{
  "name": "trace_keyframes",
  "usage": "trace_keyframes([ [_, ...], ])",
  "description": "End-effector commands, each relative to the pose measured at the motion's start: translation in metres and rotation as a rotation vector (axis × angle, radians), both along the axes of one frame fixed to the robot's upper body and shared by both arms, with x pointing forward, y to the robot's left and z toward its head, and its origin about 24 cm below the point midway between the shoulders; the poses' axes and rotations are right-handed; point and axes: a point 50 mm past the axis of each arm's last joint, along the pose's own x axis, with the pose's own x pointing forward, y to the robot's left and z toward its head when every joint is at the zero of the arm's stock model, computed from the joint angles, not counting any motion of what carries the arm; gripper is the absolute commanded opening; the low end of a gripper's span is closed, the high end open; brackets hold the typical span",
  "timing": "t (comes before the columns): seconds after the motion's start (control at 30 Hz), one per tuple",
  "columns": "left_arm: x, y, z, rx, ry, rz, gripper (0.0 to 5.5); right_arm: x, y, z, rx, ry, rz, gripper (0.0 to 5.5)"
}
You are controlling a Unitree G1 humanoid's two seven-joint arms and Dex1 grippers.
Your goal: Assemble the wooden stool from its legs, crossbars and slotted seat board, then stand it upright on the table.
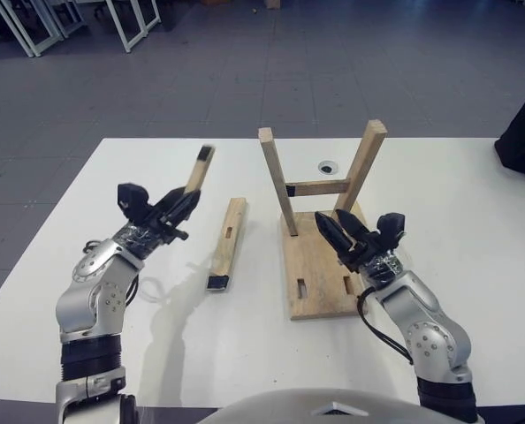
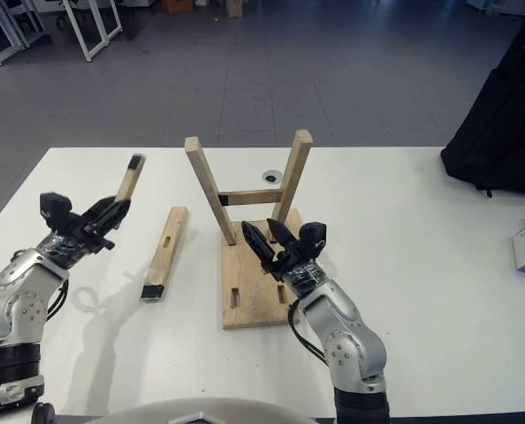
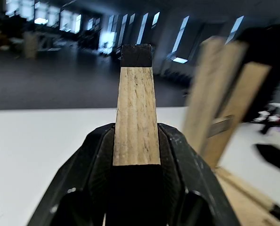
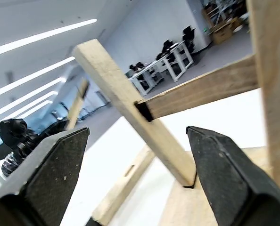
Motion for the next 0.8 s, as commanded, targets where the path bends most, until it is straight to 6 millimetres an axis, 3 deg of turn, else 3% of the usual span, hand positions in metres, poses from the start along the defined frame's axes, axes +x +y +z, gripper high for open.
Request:
trace_keyframes([
  [0.03, -0.016, -0.021, 0.006, 0.267, -0.19, -0.103, 1.29, 0.003, 0.002, 0.016, 0.116, 0.002, 0.072, 3.78],
  [0.2, -0.02, -0.039, 0.001, 0.559, -0.359, -0.186, 1.29, 0.004, 0.004, 0.026, 0.258, 0.049, 0.128, 3.78],
  [0.4, -0.021, -0.069, -0.01, 0.58, -0.408, -0.282, 1.29, 0.009, 0.019, 0.032, 0.326, 0.073, 0.225, 3.78],
  [0.53, -0.02, -0.076, -0.018, 0.602, -0.411, -0.304, 1.29, 0.012, 0.028, 0.033, 0.42, 0.099, 0.277, 3.78],
  [0.8, -0.014, -0.071, -0.016, 0.593, -0.402, -0.262, 1.29, 0.012, 0.028, 0.031, 0.484, 0.127, 0.275, 2.12],
])
